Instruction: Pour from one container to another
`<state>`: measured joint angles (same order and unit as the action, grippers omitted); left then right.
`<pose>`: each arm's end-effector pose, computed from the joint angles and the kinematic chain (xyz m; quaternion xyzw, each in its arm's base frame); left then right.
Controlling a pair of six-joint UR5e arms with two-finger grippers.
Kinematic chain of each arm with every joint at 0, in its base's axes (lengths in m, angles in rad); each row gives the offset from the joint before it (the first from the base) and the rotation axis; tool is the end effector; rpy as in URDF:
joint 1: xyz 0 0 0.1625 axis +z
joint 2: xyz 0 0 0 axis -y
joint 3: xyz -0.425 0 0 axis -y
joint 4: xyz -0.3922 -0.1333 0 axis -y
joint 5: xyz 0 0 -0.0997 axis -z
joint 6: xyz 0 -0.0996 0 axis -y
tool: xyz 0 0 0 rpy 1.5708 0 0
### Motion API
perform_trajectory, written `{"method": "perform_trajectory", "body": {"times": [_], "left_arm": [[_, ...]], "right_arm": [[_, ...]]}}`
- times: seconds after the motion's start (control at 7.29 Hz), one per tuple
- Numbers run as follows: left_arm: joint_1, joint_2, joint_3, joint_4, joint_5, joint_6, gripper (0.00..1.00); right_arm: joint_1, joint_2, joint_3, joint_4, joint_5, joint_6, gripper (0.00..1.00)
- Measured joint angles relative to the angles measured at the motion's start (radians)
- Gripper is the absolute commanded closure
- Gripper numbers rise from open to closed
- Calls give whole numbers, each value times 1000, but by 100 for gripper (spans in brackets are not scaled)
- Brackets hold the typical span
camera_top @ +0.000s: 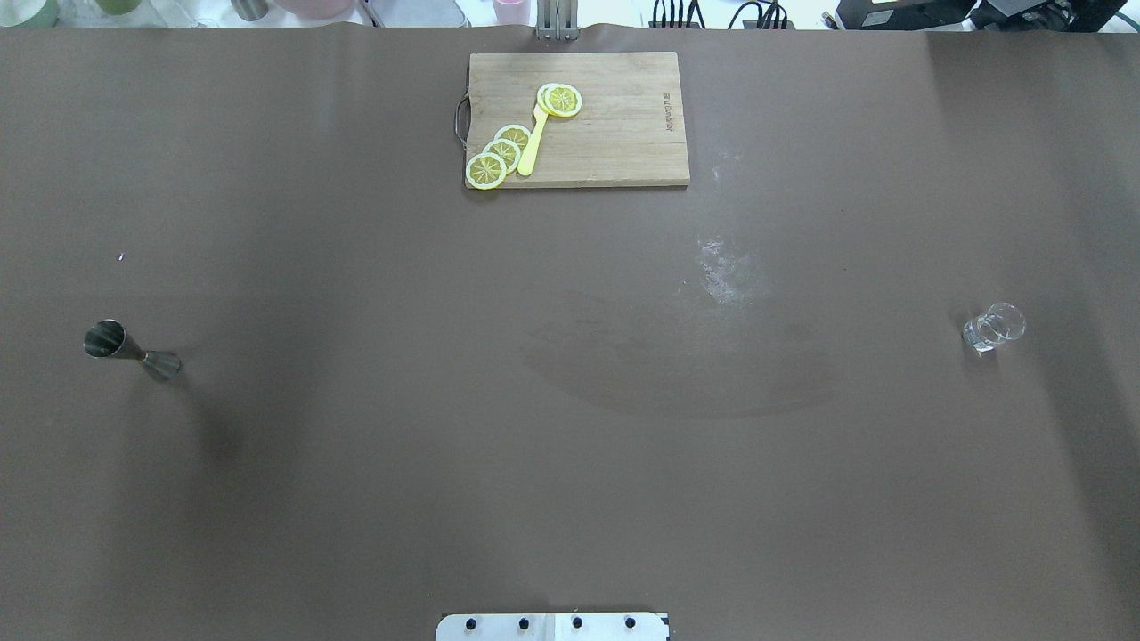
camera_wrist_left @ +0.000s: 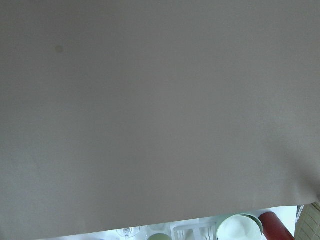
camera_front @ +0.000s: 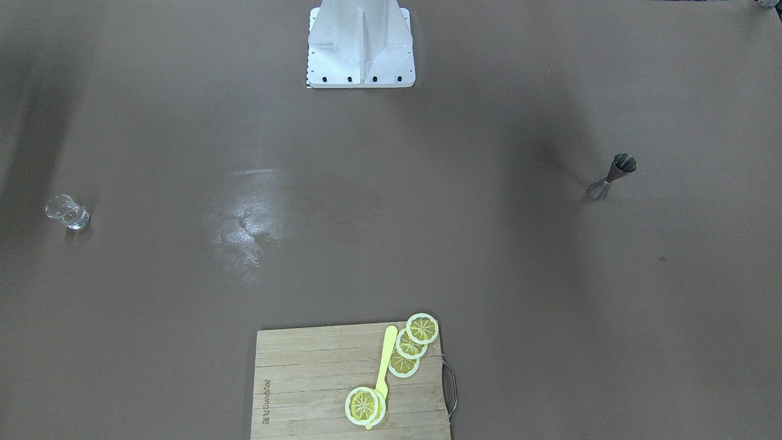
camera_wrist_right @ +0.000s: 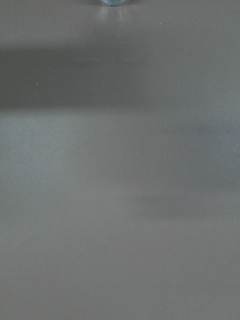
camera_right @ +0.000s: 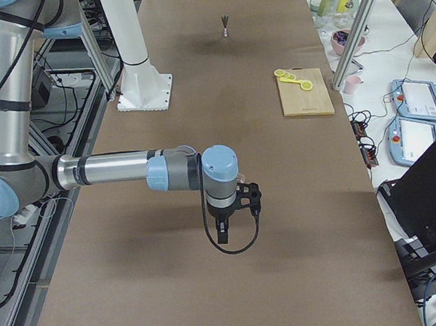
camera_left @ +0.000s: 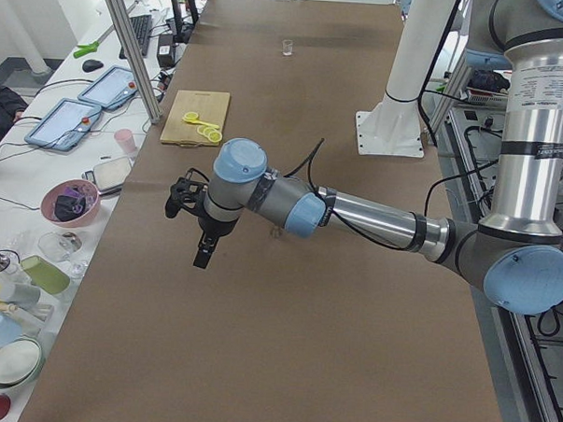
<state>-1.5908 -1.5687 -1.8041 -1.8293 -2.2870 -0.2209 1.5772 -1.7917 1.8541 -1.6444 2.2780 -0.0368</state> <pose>-0.0780 -0.5027 0.5170 0.1918 0.3611 -0.0248 0.9123 0.0711 -0.3967 0.6295 0.0022 -0.3463 -0.0123 0.9380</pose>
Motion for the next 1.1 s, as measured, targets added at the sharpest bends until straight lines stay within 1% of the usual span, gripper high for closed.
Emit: {"method": "perform_trajectory", "body": {"times": [0.27, 0.55, 0.69, 0.82, 0.96, 1.1], "left_arm": [[13, 23, -69, 1, 4, -39, 5], [64, 61, -154, -13, 20, -128, 5], [107, 80, -198, -37, 57, -195, 5], [159, 99, -238, -65, 114, -263, 5], [213, 118, -266, -115, 176, -332, 4], [272, 140, -284, -194, 242, -403, 4]], "right_arm": [[0, 0, -1, 0, 0, 0, 0], [0, 1, -1, 0, 0, 0, 0], [0, 0, -1, 0, 0, 0, 0], [0, 0, 0, 0, 0, 0, 0], [0, 0, 0, 0, 0, 0, 0], [0, 0, 0, 0, 0, 0, 0]]}}
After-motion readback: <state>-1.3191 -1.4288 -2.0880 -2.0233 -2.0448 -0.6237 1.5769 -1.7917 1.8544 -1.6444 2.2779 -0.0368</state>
